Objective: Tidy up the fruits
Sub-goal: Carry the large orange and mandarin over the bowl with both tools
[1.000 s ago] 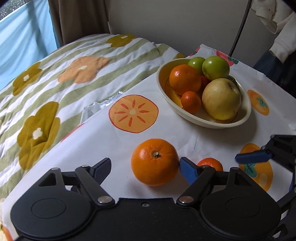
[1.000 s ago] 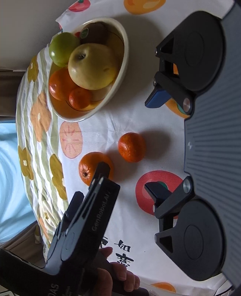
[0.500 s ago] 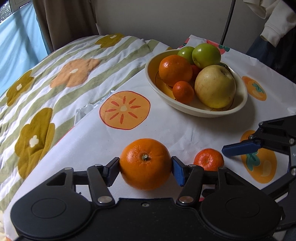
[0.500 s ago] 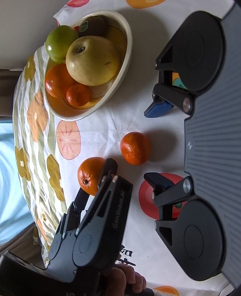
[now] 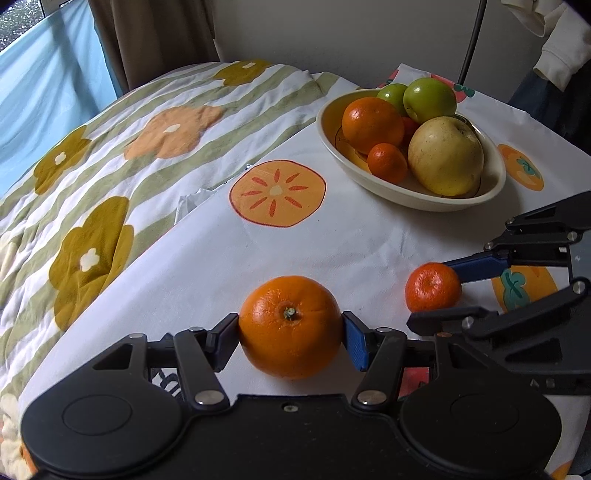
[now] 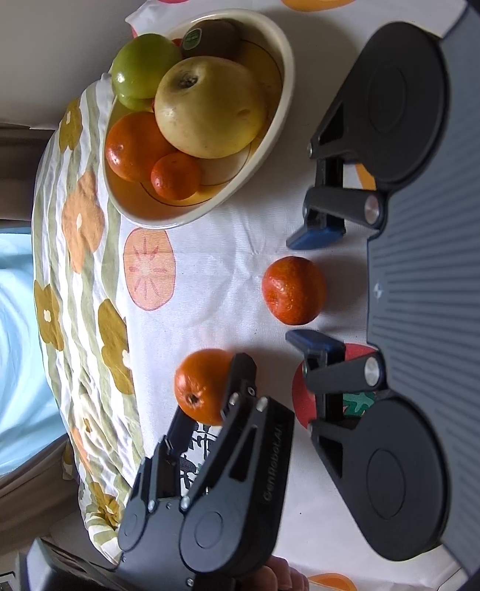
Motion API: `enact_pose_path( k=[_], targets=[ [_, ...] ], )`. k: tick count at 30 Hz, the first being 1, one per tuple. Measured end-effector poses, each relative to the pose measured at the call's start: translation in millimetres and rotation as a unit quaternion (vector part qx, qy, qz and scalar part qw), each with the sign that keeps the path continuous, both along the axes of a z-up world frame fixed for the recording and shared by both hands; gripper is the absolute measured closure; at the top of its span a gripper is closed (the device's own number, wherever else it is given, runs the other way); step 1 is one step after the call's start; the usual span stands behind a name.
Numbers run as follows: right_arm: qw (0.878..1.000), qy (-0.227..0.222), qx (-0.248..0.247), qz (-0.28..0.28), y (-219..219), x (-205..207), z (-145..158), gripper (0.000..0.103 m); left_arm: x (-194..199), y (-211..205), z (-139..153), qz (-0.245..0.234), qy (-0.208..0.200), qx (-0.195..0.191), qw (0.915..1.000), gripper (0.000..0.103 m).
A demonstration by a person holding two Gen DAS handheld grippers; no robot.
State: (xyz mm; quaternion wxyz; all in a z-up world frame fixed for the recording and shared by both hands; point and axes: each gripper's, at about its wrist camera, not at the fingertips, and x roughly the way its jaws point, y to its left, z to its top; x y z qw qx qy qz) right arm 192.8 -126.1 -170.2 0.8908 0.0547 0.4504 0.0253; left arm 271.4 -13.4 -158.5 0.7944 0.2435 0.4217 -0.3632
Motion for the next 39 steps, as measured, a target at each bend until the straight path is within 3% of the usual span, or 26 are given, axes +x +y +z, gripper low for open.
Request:
enact_pose_path(
  k=[8,19,29,39],
  targets=[
    [1.0,-0.011,0.0,-0.002,-6,-6,12,0.049,-15,10,18,0.023,-0.019,-0.005,0.9995,0.04],
    [0.999,-0.045,0.0,-0.003,-36,-31,52,0.049,-51,4,64,0.08,-0.044,-0.036,0.9952,0.04],
    [0.998,-0.057,-0.006,0.007,-84,-59,78,0.049,-90,-31,88,0.129,-0.044,-0.063,0.9887,0.04],
    [0.997,-0.071,-0.009,0.026,-145,-67,93,0.049,-101,-77,99,0.18,-0.05,-0.082,0.979,0.04]
  ],
)
